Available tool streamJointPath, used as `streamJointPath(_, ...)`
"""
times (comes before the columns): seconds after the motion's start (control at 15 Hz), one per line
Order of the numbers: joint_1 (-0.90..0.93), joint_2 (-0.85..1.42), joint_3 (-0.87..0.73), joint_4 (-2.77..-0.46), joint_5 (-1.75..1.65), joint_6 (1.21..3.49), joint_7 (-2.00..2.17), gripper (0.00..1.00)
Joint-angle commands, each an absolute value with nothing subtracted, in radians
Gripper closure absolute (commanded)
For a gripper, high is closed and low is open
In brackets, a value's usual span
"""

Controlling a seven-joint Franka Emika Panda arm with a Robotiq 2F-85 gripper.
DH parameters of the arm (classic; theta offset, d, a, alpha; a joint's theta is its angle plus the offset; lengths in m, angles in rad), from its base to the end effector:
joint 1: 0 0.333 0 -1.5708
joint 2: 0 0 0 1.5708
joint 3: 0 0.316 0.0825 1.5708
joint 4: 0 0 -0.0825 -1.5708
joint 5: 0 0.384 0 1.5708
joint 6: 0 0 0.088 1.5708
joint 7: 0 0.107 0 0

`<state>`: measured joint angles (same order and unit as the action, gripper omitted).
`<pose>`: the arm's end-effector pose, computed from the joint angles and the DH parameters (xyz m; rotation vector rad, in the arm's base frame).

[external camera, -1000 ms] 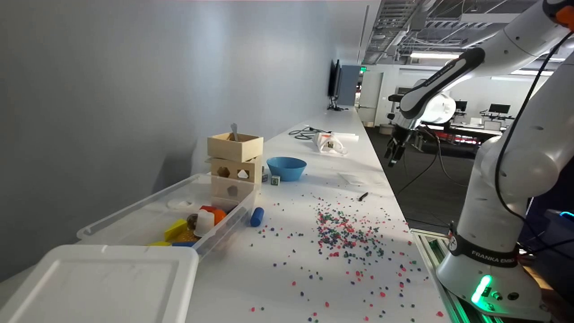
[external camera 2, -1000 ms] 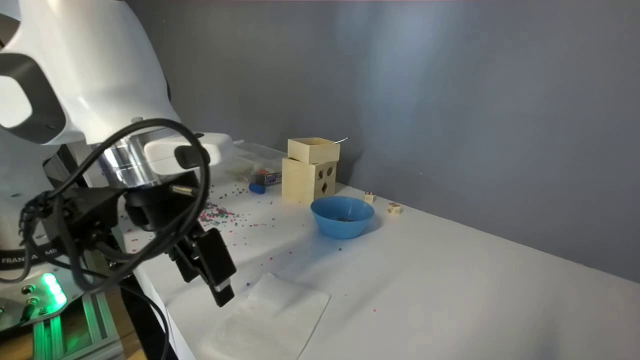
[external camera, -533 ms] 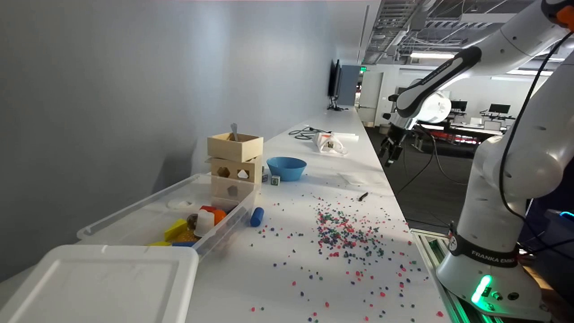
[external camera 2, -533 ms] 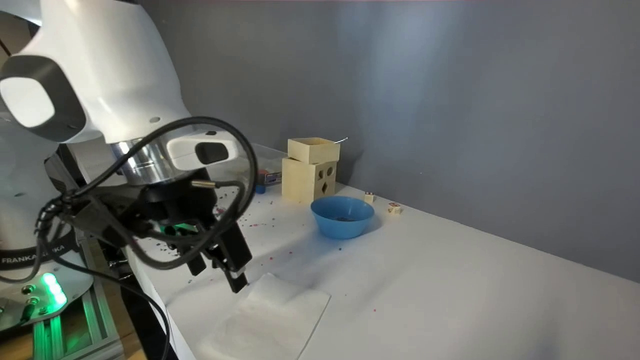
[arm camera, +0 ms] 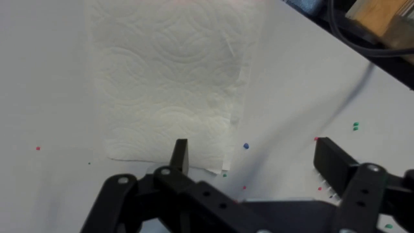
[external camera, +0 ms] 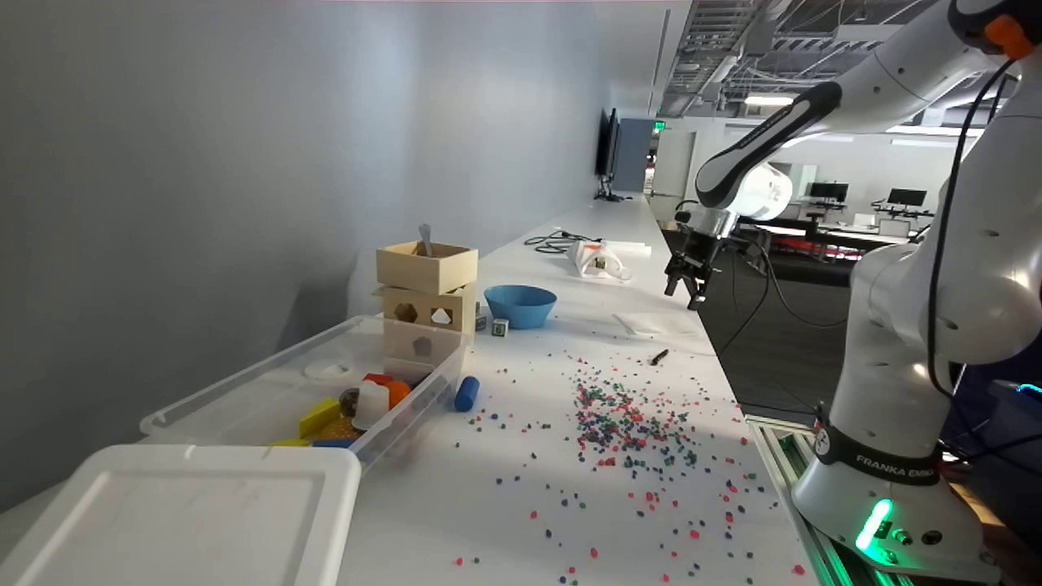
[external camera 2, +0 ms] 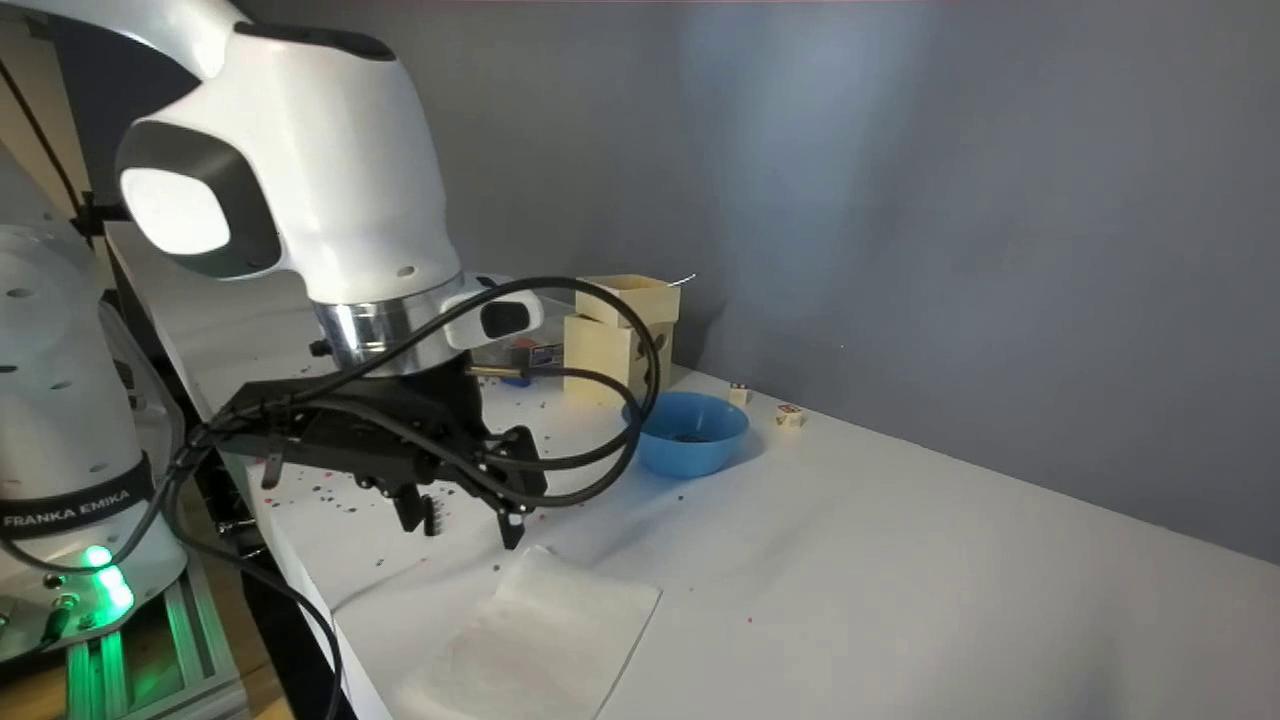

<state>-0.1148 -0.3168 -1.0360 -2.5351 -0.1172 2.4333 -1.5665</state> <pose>0.1913 -0.4084 0.3392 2.9926 0.7895 0.3165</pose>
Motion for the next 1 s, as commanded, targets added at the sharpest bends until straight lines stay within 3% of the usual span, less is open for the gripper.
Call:
streamJointPath(0.0,-0.159,-0.206,-1.014,-2.536,-0.118,2.499,-1.572,0.0)
streamJointPath(0.93,-0.202,-0.198,-0.947,-2.569,-0.056,2.585,-1.524,0.0)
